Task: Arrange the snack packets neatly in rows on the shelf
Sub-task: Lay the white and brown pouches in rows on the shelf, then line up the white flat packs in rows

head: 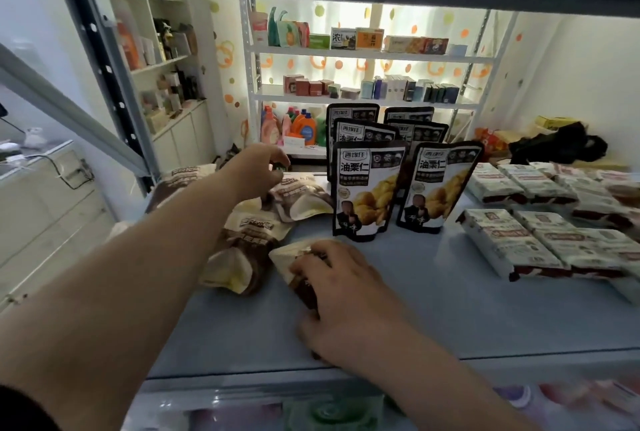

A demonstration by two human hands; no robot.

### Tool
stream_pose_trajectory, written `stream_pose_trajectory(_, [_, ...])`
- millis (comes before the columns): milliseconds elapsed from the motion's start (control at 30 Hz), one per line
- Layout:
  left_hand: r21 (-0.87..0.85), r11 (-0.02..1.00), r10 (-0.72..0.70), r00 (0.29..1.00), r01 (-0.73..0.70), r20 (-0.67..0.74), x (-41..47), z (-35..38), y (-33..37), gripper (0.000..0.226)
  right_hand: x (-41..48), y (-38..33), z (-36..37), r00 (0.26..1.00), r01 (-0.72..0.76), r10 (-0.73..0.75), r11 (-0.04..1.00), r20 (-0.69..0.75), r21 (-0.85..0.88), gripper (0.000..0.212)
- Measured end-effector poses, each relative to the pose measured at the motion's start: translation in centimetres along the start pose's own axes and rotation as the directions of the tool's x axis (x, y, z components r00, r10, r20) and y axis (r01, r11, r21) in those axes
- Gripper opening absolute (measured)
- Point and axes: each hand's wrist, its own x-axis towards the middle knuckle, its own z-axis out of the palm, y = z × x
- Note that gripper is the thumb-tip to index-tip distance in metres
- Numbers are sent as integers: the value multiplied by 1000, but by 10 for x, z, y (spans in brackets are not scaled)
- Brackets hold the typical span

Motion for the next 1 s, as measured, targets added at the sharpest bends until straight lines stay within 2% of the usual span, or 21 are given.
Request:
stream_pose_trajectory(67, [-6, 1000, -5, 996, 5, 85, -27, -17, 13, 20, 4, 1, 1, 996, 6, -6, 1000, -94, 1, 56])
stream_pose_trajectory(133, [119, 992, 0, 972, -29, 237, -63, -31, 24, 18, 10, 0, 4, 989, -4, 2, 1000, -146, -12, 54])
stream_pose_trajectory(200, [242, 968, -16, 941, -70, 338, -99, -38, 33, 23, 17, -1, 7, 991, -23, 20, 999, -133, -23, 54])
stream_pose_trajectory(300, [303, 952, -77, 917, -49, 391, -135, -42, 40, 36, 26, -4, 11, 994, -22, 21, 1000, -104, -13, 61])
stream_pose_trajectory(500, [423, 905, -187, 941, 54, 281, -164, -42, 30, 44, 32, -5, 13, 998, 28, -32, 995, -46, -91, 63])
stream_pose_trajectory(600, [424, 904, -175, 951, 54, 253, -169, -41, 29, 48, 30, -4, 12, 996, 57, -60, 997, -61, -59, 62])
stream_pose_trajectory(700, [315, 948, -115, 970, 43, 216, -175, -34, 42, 50, 22, 1, 8, 990, 109, -106, 994, -95, 20, 55])
stream_pose_trajectory(800, [352, 935, 9, 997, -37, 79, -183, -25, 67, 50, 4, 14, 0, 981, 154, -144, 985, -127, 73, 51])
stream_pose_trajectory(867, [347, 928, 140, 990, -131, 1, -184, -20, 93, 47, -10, 30, -6, 976, 134, -123, 990, -180, 51, 51])
stream_pose_trajectory(1000, [316, 908, 283, 959, -276, 24, -173, 4, 149, 45, -41, 71, -23, 968, 30, -31, 1000, -251, -8, 51])
